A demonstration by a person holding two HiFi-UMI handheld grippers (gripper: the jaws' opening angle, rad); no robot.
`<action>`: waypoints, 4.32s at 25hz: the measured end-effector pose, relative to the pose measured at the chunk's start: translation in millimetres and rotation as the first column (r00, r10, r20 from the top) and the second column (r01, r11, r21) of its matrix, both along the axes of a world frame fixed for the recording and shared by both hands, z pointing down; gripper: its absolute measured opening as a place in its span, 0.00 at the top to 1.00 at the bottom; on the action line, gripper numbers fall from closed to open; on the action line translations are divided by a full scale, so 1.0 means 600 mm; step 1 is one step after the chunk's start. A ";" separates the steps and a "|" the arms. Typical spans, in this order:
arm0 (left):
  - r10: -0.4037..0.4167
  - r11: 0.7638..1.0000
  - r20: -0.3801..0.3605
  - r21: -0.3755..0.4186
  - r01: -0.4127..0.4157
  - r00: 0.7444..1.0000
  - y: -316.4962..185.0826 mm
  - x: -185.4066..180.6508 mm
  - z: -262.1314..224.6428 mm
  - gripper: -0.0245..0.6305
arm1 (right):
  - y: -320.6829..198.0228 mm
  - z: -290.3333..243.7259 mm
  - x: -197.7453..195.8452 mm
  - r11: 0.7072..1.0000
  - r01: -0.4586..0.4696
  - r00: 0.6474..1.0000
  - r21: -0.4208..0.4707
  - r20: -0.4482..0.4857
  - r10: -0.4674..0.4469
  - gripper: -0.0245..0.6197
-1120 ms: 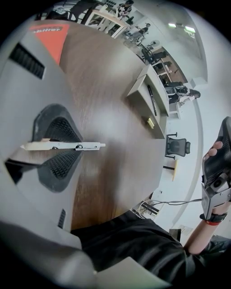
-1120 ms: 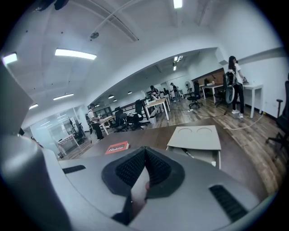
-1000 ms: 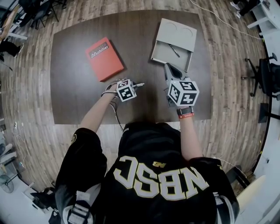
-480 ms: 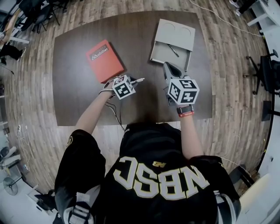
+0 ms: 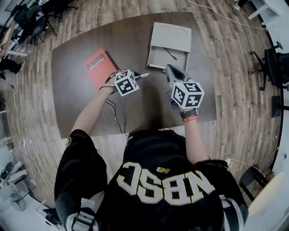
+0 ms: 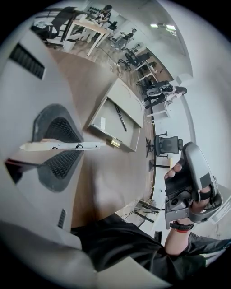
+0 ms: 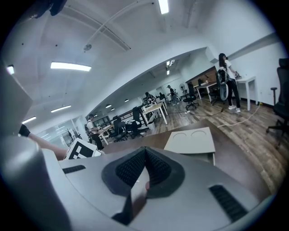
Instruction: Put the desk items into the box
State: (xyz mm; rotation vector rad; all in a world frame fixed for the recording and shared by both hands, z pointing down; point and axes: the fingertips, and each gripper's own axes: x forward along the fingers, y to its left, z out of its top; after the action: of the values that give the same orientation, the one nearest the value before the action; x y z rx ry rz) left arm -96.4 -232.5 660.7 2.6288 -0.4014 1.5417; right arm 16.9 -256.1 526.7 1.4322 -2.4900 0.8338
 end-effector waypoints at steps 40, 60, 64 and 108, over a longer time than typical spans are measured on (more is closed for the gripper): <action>0.369 0.930 0.092 -0.027 -0.368 0.925 -0.179 0.284 0.136 0.86 | 0.032 0.117 0.179 0.937 -0.294 0.955 -0.188 -0.015 0.297 0.95; 0.152 0.987 -0.075 0.065 -0.148 0.985 -0.177 0.274 0.002 0.83 | 0.029 0.044 0.202 0.948 -0.308 0.951 -0.079 -0.024 0.308 0.95; 0.056 0.994 -0.192 0.102 -0.036 0.980 -0.168 0.268 -0.073 0.83 | 0.022 0.021 0.206 0.956 -0.293 0.956 -0.032 -0.025 0.292 0.95; -0.371 0.611 -0.809 0.157 0.776 0.456 0.036 0.068 -0.410 0.94 | 0.093 -0.137 0.162 0.937 -0.166 0.964 0.308 -0.147 0.219 0.95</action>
State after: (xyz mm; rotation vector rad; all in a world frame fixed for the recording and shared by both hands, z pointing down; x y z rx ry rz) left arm -55.5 -210.8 415.0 2.6178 -1.6256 0.0997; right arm 114.2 -200.1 444.4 1.7832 -2.4385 0.3466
